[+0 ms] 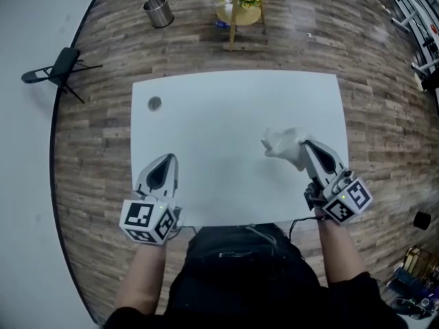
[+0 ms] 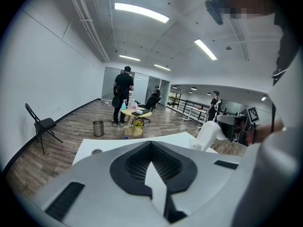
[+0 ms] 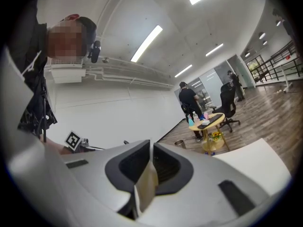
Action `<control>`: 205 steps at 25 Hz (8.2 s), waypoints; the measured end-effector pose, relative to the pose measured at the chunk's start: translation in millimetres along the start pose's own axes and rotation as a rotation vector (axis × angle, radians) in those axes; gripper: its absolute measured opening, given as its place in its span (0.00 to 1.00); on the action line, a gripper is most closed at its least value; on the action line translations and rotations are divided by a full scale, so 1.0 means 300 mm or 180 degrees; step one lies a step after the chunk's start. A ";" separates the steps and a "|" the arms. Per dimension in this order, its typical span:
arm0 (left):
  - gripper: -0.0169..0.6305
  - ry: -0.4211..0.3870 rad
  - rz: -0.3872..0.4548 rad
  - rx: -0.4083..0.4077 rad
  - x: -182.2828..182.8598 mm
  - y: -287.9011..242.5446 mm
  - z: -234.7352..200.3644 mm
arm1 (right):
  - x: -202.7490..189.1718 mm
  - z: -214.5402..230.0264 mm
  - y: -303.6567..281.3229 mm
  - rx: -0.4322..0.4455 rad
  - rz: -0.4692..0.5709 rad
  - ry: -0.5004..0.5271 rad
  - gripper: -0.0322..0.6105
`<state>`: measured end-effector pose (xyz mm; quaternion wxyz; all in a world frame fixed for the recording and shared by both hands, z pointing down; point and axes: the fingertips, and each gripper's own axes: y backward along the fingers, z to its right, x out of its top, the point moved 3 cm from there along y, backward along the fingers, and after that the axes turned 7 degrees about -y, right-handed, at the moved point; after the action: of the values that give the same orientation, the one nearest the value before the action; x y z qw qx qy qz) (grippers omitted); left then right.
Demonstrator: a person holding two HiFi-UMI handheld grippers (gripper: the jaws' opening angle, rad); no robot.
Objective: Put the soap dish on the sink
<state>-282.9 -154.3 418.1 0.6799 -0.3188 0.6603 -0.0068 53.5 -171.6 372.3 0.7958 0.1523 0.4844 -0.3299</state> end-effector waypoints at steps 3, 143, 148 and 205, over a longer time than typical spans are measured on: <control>0.01 -0.0018 -0.0029 -0.0039 -0.005 -0.012 0.009 | -0.014 0.020 -0.002 -0.0028 -0.0012 -0.0015 0.09; 0.01 0.0280 -0.0215 -0.0087 -0.215 0.129 0.092 | -0.494 0.083 -0.063 -0.0093 -0.0625 -0.0152 0.09; 0.01 0.0241 -0.0197 -0.0067 -0.201 0.150 0.113 | -0.514 0.086 -0.039 -0.0104 -0.0695 -0.0068 0.09; 0.01 0.0075 -0.0192 -0.0149 -0.179 0.162 0.217 | -0.664 0.114 0.093 -0.0251 -0.0979 0.0025 0.10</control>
<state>-251.1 -64.7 439.7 0.6640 -0.3543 0.6583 -0.0155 32.9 -95.0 560.3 0.7394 0.0463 0.5177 -0.4279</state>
